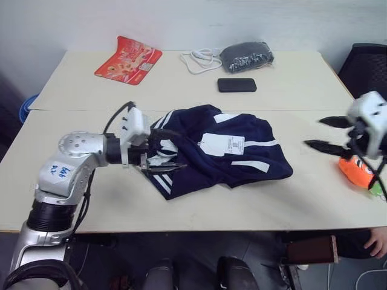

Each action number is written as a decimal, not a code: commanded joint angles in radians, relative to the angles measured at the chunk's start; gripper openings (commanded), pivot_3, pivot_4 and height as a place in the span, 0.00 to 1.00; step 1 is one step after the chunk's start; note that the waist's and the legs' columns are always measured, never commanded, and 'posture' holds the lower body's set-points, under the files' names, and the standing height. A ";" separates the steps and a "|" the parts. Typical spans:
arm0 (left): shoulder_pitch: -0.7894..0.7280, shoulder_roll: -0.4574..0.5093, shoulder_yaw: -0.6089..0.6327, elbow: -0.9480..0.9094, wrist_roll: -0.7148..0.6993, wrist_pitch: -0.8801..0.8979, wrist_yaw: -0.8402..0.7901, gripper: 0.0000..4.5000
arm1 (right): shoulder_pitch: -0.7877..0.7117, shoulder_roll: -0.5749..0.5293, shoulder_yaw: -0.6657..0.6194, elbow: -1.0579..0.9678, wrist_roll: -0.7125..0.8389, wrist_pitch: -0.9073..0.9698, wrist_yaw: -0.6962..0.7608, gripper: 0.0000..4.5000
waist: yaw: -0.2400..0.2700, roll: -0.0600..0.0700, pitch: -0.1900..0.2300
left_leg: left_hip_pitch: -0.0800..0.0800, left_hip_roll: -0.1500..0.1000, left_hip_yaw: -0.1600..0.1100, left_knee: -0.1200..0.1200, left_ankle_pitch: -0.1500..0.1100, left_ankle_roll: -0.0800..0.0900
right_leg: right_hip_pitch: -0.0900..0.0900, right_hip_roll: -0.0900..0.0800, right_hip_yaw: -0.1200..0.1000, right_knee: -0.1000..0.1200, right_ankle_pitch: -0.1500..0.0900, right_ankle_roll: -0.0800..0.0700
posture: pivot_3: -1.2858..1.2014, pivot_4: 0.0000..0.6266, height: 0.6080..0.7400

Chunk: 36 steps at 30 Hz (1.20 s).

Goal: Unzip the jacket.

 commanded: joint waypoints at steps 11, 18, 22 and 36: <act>0.098 0.073 0.146 -0.081 -0.011 0.021 0.081 1.00 | -0.182 0.307 0.301 -0.011 -0.233 -0.253 -0.063 0.81 | -0.001 -0.001 0.001 | -0.004 -0.001 0.001 0.000 0.000 0.000 | -0.001 -0.001 -0.005 0.000 0.000 0.000 | 0.52 0.24 1.00; 0.122 0.124 0.176 -0.065 -0.006 0.040 0.074 1.00 | -0.153 0.388 0.272 -0.137 -0.004 0.099 -0.036 0.81 | -0.002 -0.001 0.001 | -0.004 0.000 0.000 0.001 0.000 0.000 | -0.001 -0.001 -0.005 0.001 0.000 0.000 | 0.52 0.24 1.00; 0.173 0.210 0.168 0.051 0.108 -0.071 0.057 1.00 | -0.126 0.325 0.272 -0.133 -0.052 0.092 -0.034 0.81 | -0.003 -0.001 0.001 | -0.003 0.000 0.001 0.001 0.000 0.000 | -0.001 -0.001 -0.005 0.002 0.000 0.000 | 0.52 0.24 1.00; 0.113 0.085 -0.199 -0.028 0.301 -0.229 -0.011 1.00 | 0.047 -0.020 0.204 0.286 -0.314 -0.597 0.045 0.81 | 0.013 -0.003 0.001 | -0.002 -0.001 0.005 0.001 -0.001 0.001 | -0.001 0.000 -0.002 0.001 0.000 0.000 | 0.52 0.24 1.00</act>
